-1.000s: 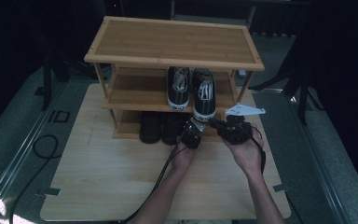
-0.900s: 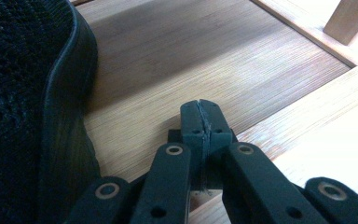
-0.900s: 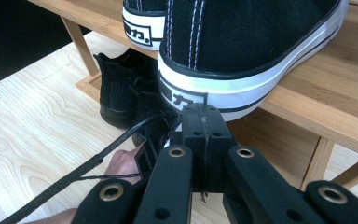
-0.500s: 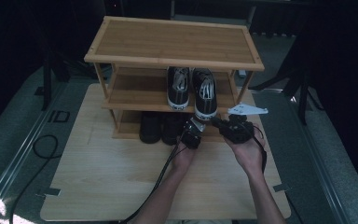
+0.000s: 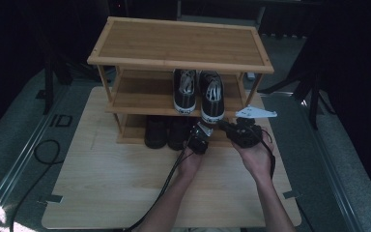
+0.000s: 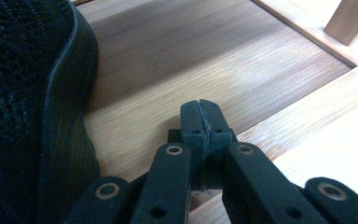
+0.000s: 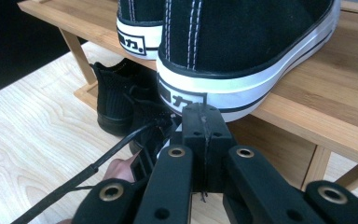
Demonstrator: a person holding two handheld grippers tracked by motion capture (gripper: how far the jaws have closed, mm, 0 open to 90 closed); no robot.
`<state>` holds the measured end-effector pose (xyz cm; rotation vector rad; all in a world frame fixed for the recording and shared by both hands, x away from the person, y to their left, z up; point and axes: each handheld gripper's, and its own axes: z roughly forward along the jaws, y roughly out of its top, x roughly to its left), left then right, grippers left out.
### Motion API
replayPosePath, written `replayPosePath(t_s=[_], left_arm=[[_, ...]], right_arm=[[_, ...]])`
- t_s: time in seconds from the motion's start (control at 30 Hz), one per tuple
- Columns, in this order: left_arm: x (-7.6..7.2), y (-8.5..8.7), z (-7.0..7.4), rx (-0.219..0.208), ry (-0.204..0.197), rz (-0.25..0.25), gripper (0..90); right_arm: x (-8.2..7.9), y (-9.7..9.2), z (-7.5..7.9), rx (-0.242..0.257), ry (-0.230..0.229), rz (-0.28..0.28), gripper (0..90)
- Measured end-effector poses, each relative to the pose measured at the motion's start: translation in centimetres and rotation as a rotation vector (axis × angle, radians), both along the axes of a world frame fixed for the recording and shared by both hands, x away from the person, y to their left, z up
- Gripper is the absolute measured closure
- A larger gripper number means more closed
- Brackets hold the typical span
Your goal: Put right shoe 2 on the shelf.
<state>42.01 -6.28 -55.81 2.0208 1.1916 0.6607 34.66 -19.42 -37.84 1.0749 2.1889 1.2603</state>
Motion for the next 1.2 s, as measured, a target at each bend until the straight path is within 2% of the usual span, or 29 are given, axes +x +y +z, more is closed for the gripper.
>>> replayPosePath(t_s=[0.13,0.17,0.23,0.8,0.9,1.0,1.2], left_arm=[[0.0,0.2,0.1,0.017,0.006,-0.009,90.0],[0.0,0.1,0.0,0.005,0.002,-0.006,90.0],[0.0,0.1,0.0,-0.002,-0.001,-0.004,90.0],[0.0,0.0,0.0,0.000,-0.003,0.000,90.0],[0.0,0.0,0.0,0.000,-0.003,0.001,90.0],[0.0,0.0,0.0,-0.002,-0.002,-0.001,90.0],[0.0,0.1,0.0,0.002,0.001,-0.004,90.0]], right_arm=[[0.4,0.7,-0.3,-0.013,-0.009,-0.005,90.0],[0.5,0.7,-0.3,-0.011,-0.009,-0.011,90.0],[0.6,0.5,-0.2,0.005,-0.010,-0.010,90.0],[0.9,-0.3,-0.4,0.011,-0.008,-0.028,90.0],[1.0,0.2,-0.8,-0.004,-0.009,-0.029,90.0],[1.4,0.6,-1.0,0.012,-0.004,-0.030,90.0],[1.8,1.3,-0.9,0.008,-0.003,-0.018,90.0]])
